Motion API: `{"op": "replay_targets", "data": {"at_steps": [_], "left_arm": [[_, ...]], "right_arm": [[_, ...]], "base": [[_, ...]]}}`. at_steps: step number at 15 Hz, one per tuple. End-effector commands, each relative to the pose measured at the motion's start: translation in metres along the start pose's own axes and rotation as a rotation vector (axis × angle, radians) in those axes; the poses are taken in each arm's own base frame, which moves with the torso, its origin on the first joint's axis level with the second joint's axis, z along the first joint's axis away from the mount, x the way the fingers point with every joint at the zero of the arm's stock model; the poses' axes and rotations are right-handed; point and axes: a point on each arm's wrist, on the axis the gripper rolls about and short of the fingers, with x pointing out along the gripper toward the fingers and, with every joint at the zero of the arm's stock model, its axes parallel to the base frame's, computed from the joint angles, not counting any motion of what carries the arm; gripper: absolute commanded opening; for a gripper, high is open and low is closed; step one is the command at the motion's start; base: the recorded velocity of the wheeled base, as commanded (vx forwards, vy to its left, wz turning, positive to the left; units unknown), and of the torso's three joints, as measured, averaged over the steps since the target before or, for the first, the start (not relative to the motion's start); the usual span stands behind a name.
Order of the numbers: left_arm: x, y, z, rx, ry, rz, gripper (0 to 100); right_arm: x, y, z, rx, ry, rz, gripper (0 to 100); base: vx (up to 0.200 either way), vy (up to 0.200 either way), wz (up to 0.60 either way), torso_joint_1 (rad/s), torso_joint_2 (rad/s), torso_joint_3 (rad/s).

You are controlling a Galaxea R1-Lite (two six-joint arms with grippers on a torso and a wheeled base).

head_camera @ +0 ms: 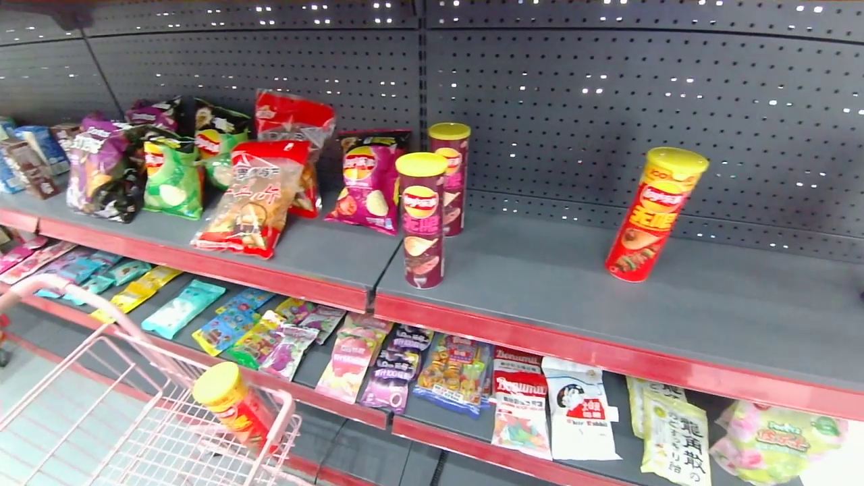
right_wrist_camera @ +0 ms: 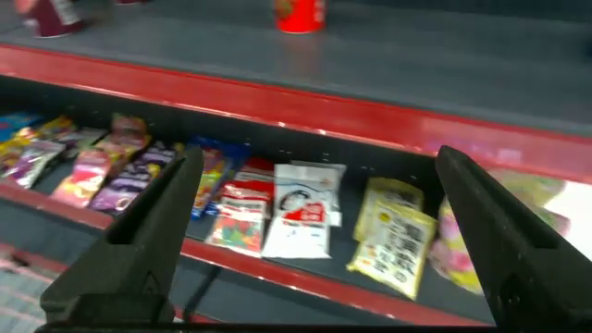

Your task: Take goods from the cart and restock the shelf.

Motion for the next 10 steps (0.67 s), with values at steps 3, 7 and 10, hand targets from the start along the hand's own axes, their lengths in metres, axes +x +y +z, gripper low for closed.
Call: {"op": "replay_targets", "data": {"at_steps": [3,7,10], "left_arm": [[0.0001,0.0000,0.0000,0.000,0.001,0.001,100],[0.0001,0.0000,0.0000,0.000,0.001,0.001,100],[0.0001,0.0000,0.0000,0.000,0.001,0.001,100]], "right_arm": [[0.0000,0.0000,0.0000,-0.001,0.000,0.000,100],[0.0000,0.0000,0.0000,-0.003,0.000,0.002,100],[0.0000,0.0000,0.0000,-0.004,0.000,0.002,100]], "base": [[0.000,0.000,0.60,-0.002,0.00,0.001],[0.000,0.000,0.60,0.002,0.00,-0.001],[0.000,0.000,0.40,0.002,0.00,-0.002]]}}
